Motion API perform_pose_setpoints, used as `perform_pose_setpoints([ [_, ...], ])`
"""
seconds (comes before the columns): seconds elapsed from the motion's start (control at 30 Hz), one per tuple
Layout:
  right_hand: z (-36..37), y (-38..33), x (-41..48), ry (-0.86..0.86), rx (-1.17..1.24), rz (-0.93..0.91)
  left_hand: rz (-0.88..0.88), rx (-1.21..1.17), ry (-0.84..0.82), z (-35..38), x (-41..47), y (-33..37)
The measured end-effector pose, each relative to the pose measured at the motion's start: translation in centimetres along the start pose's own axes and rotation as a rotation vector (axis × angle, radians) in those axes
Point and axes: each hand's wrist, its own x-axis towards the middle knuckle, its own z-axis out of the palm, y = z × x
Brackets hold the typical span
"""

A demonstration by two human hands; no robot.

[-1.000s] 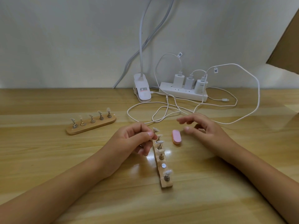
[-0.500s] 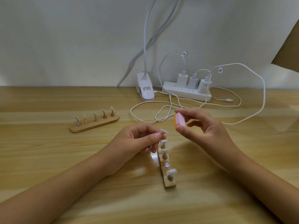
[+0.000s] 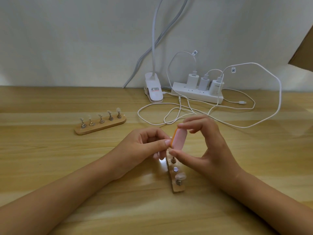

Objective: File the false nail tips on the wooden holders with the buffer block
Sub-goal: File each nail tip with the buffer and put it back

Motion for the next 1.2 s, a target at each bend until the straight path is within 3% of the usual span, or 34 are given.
perform_pose_setpoints([
  [0.17,0.11,0.08,-0.23,-0.052,-0.085,-0.095,0.001,0.005,-0.001,0.07,-0.08,0.08],
  [0.3,-0.33,0.40,0.08,0.023,-0.008,0.012,0.012,0.005,0.017,-0.01,-0.08,0.18],
  [0.4,-0.13,0.40,-0.15,-0.013,-0.025,-0.059,0.016,0.003,0.003,0.02,-0.10,0.14],
  [0.53,-0.33,0.49,0.15,0.029,0.035,0.034,0.019,0.002,0.007,0.04,-0.08,-0.03],
  [0.63,-0.13,0.31,-0.20,-0.020,-0.008,-0.049,0.028,0.011,-0.010,0.15,-0.13,-0.04],
  [0.77,-0.39,0.72,0.19,0.040,0.075,0.098,0.023,0.005,0.003,0.11,-0.06,-0.16],
  [0.9,-0.12,0.47,-0.28,-0.024,0.029,-0.029,0.056,0.019,-0.009,0.26,-0.09,-0.11],
  [1.03,-0.43,0.70,0.19,0.030,0.074,0.109,0.044,0.025,0.008,0.20,-0.14,0.01],
  [1.13,-0.13,0.21,-0.32,-0.018,-0.015,-0.044,0.050,0.050,-0.005,0.36,-0.15,0.03],
  [1.2,0.03,0.26,-0.30,-0.024,-0.013,-0.040,0.049,0.067,-0.011,0.39,-0.16,0.00],
])
